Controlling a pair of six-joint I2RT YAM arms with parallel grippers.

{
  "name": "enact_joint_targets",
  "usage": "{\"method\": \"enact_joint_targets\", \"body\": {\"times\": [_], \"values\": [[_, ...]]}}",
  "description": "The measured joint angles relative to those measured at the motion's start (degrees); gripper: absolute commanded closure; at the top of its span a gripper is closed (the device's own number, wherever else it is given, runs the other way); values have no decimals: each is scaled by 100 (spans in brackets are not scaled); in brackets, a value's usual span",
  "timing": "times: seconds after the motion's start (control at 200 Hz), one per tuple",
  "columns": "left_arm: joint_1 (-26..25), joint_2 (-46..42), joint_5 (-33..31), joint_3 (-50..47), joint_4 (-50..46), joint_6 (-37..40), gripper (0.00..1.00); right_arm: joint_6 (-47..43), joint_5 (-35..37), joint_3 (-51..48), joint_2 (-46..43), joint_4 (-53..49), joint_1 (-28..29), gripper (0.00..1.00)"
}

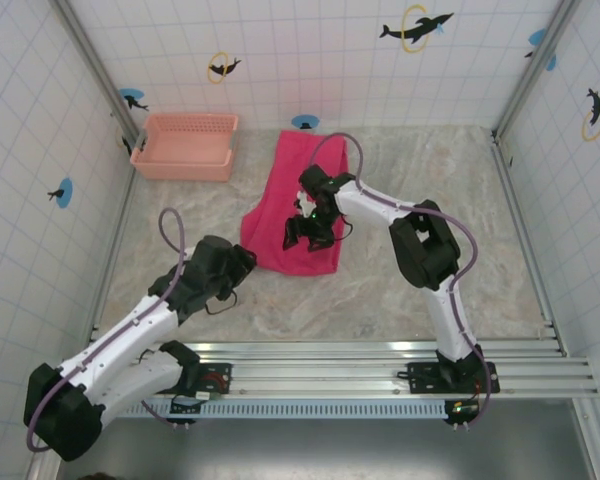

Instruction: Roll up the long pants

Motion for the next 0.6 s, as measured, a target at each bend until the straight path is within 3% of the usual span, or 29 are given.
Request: {"method": "enact_joint_targets", "body": {"times": [0.195,0.395,0.6], "values": [[-157,260,-466,-680,651,-535,18,-479,448,529,-227,-579,-63,20],[-417,1211,-643,-640,1759,-717,17,-1034,984,811,-699,-1147,-273,21],[-452,1722,-728,-387,2280,-739,18,-1346,1147,813,-780,-1615,-651,21]]}}
